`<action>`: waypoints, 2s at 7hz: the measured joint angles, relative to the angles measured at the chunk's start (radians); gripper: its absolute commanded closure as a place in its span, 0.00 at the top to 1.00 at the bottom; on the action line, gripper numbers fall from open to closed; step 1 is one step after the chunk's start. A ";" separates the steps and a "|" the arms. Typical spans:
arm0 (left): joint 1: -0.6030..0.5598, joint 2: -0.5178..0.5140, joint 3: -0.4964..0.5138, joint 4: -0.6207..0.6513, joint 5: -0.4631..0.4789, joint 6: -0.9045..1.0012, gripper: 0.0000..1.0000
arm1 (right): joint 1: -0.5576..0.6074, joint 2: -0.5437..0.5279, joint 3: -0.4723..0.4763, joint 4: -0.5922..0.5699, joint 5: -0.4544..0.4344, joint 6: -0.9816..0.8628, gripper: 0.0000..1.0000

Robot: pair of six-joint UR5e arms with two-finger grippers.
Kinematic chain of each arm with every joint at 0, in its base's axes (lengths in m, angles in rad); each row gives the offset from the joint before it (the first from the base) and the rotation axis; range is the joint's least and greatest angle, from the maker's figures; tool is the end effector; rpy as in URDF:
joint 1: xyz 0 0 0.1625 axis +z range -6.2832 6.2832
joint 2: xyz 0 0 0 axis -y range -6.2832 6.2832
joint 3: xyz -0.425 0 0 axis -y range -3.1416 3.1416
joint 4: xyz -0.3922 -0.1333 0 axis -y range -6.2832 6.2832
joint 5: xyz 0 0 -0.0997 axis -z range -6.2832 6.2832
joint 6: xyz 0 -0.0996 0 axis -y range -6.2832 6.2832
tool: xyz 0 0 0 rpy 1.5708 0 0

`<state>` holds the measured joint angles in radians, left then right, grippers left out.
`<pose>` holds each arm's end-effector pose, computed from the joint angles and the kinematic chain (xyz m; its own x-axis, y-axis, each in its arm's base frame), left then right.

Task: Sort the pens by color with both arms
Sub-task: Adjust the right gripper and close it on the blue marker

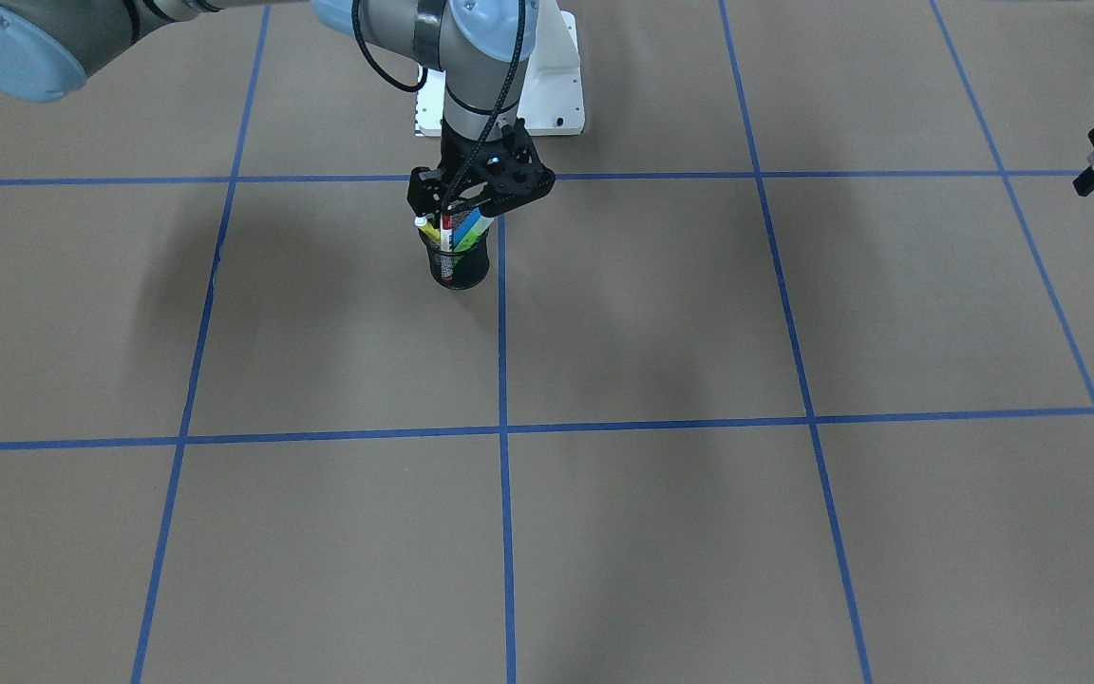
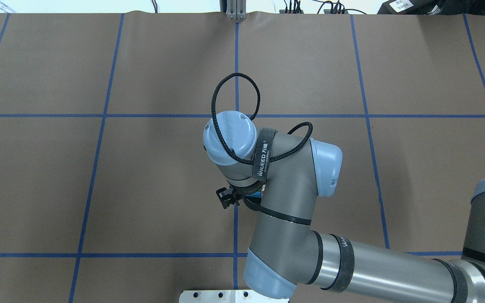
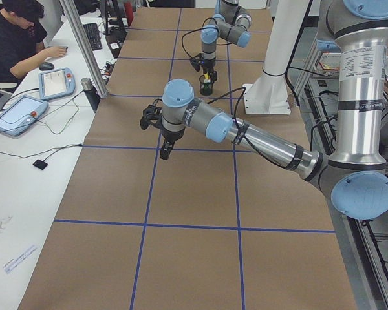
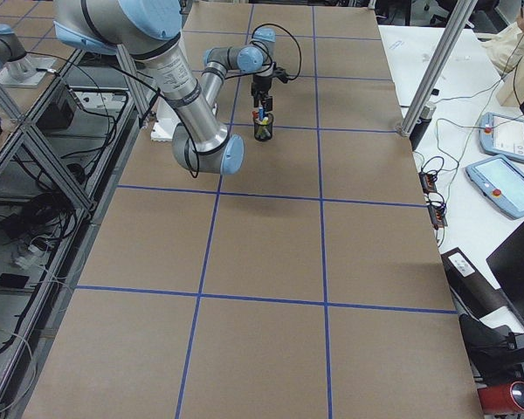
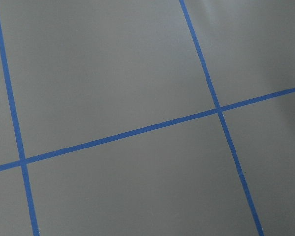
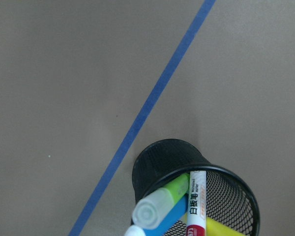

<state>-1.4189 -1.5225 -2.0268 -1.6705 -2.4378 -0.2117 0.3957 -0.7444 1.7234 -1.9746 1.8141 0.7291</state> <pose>0.0126 -0.4614 0.4394 0.5984 0.2722 -0.7536 -0.0067 0.9422 0.3351 -0.5739 -0.3582 0.1518 0.7046 -0.4901 0.5132 0.4087 0.8715 0.2710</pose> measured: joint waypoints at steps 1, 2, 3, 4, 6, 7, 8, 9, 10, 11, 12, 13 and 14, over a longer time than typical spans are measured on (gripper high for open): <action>0.000 0.000 -0.001 0.000 0.000 0.000 1.00 | 0.002 -0.007 0.000 0.020 -0.006 0.000 0.95; 0.000 0.001 -0.002 0.000 0.000 0.000 1.00 | 0.002 -0.024 -0.001 0.058 -0.008 0.004 0.91; 0.000 0.001 -0.003 0.000 0.000 0.000 1.00 | 0.002 -0.035 -0.001 0.086 -0.008 0.006 0.89; 0.000 0.001 -0.003 0.000 0.000 0.000 1.00 | 0.002 -0.037 -0.001 0.098 -0.008 0.008 0.88; 0.000 0.001 -0.003 0.000 0.000 0.000 1.00 | 0.002 -0.034 0.007 0.100 -0.004 0.009 0.88; 0.000 0.001 -0.003 0.000 0.000 0.000 1.00 | 0.003 -0.034 0.011 0.098 -0.002 0.009 0.84; 0.000 0.001 -0.003 0.000 0.000 0.000 1.00 | 0.003 -0.033 0.014 0.098 -0.002 0.009 0.77; 0.000 0.001 -0.003 0.000 0.000 0.000 1.00 | 0.004 -0.033 0.014 0.097 -0.002 0.009 0.71; 0.000 0.001 -0.003 0.000 0.000 0.000 1.00 | 0.005 -0.032 0.014 0.097 -0.002 0.009 0.70; 0.000 0.001 -0.003 0.000 0.000 0.000 1.00 | 0.006 -0.031 0.014 0.097 -0.002 0.010 0.67; 0.000 0.001 -0.003 0.000 0.000 0.000 1.00 | 0.007 -0.030 0.013 0.097 -0.002 0.010 0.66; 0.000 0.001 -0.003 0.000 0.000 0.000 1.00 | 0.009 -0.029 0.013 0.097 -0.002 0.010 0.65; 0.000 0.001 -0.003 0.000 0.000 0.000 1.00 | 0.011 -0.027 0.013 0.097 -0.002 0.010 0.63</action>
<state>-1.4189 -1.5217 -2.0295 -1.6705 -2.4378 -0.2117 0.4065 -0.7711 1.7365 -1.8779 1.8116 0.7394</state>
